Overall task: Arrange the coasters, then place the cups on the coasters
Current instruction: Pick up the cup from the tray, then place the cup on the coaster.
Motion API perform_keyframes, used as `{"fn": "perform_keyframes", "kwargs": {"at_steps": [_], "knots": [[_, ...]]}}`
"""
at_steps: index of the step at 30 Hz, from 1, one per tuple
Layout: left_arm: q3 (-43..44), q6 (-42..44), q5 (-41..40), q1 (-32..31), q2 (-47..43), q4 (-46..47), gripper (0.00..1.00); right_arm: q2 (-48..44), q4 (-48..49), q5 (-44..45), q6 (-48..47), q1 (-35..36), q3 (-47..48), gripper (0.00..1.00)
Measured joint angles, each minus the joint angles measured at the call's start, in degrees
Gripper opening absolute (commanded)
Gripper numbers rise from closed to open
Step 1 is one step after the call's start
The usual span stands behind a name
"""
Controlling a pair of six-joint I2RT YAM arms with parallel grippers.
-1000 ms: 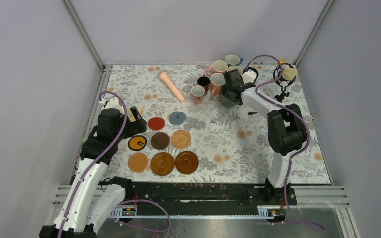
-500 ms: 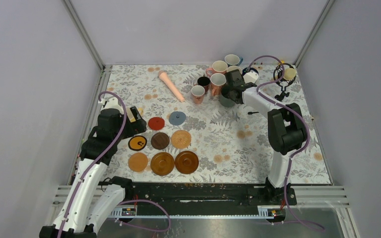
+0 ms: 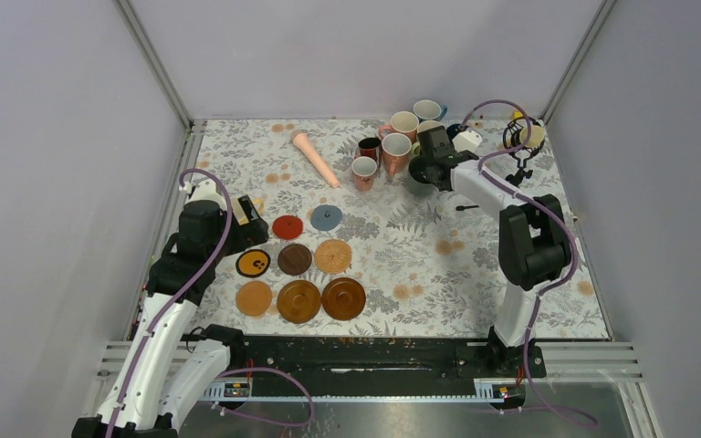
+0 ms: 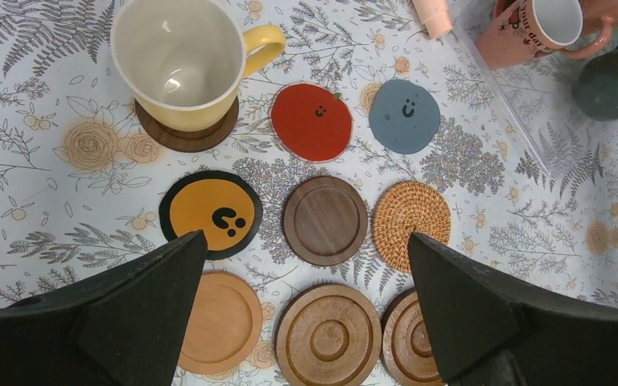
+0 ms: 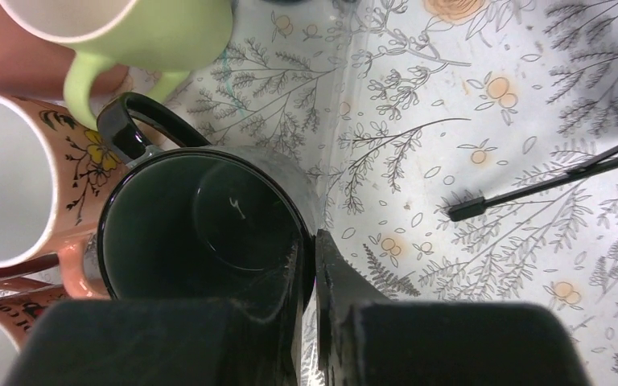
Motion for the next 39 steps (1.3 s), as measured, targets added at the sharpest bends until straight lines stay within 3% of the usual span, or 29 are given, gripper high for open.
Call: {"fn": "perform_keyframes", "kwargs": {"at_steps": [15, 30, 34, 39], "knots": [[0.0, 0.0, -0.4, 0.0, -0.4, 0.0, 0.99, -7.1, -2.5, 0.5, -2.9, 0.0, -1.1, 0.00], [0.0, -0.1, -0.9, 0.0, -0.7, 0.0, 0.99, -25.6, -4.4, -12.3, -11.8, 0.7, -10.9, 0.00], [0.0, -0.3, -1.3, 0.0, -0.8, 0.0, 0.99, -32.5, -5.8, -13.2, -8.6, 3.6, -17.7, 0.00], [0.0, -0.5, -0.7, 0.0, -1.1, 0.0, 0.99, -37.7, -10.6, -13.3, -0.5, 12.4, -22.1, 0.00]]}}
